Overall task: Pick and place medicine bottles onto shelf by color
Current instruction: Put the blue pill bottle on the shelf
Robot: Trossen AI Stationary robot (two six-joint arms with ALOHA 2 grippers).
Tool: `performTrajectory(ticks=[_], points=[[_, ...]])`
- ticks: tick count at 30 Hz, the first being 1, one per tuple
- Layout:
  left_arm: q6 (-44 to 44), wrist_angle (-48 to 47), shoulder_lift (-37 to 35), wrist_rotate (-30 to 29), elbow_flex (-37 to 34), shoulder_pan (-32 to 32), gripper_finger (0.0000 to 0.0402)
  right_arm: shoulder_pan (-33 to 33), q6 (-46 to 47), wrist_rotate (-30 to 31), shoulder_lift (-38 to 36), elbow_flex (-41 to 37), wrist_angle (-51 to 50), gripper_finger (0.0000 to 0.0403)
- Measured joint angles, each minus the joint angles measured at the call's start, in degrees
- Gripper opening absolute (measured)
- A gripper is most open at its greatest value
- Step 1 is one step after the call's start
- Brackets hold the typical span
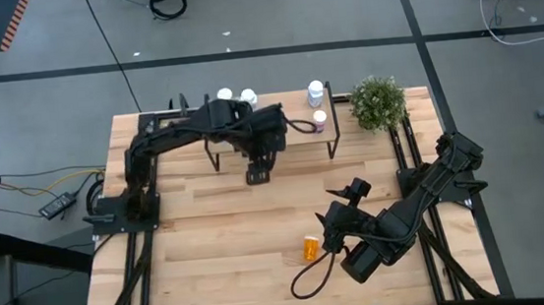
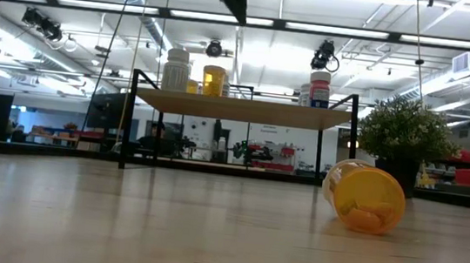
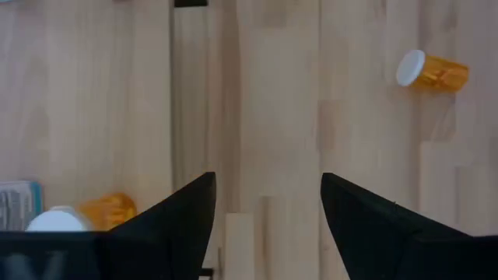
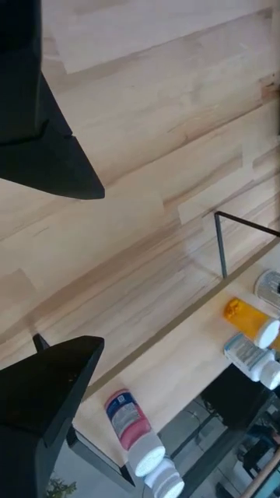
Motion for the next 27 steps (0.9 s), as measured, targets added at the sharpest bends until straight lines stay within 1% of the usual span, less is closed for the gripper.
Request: performTrajectory(ticks=[3, 8, 12, 14, 17, 18, 19, 21, 23, 25, 27], points=[[-0.6, -0.1, -0.1, -0.1, 0.0, -1.6, 0.0229, 0.0, 0.3, -0.5, 0.0, 0.0, 0.0, 0.0312], [-3.4, -0.6, -2.2, -0.1, 0.0, -2.7, 0.0215, 0.6, 0.5, -1.1, 0.0, 0.0, 0.0, 0.0312], [-5.5, 1.5, -4.1, -0.5, 0.0, -4.2, 0.0207, 2.1, 2.0, -1.2, 0.0, 0.0, -0.2, 0.0312], [-6.4, 2.1, -4.5, -1.6, 0.0, -5.5, 0.0202, 2.9, 2.1, -1.2, 0.0, 0.0, -0.2, 0.0312], [-8.0, 2.7, -4.9, -5.2, -0.3, -7.7, 0.0197, 3.9, 2.9, -1.2, 0.0, 0.0, -0.2, 0.0312], [-8.4, 4.3, -5.2, -6.4, -1.5, -8.6, 0.0195, 4.0, 3.2, -1.2, 0.0, 0.0, -0.2, 0.0312], [-8.6, 6.4, -5.8, -7.0, -3.5, -9.3, 0.0194, 4.2, 3.4, -1.2, 0.0, 0.0, -0.2, 0.0312], [-8.9, 10.7, -8.5, -7.4, -11.0, -11.0, 0.0192, 4.5, 3.8, -1.2, 0.0, 0.0, -0.3, 0.0312], [-9.1, 18.3, -12.4, -7.9, -20.6, -12.1, 0.0192, 4.6, 4.1, -1.1, 0.0, 0.0, -0.4, 0.0312], [-10.8, 22.8, -16.8, -9.1, -30.7, -12.7, 0.0192, 4.8, 4.7, -1.0, 0.0, 0.0, -0.7, 0.0312], [-12.8, 30.0, -22.2, -9.4, -40.2, -12.7, 0.0192, 4.8, 5.2, -0.8, 0.0, 0.0, -1.0, 0.0312]])
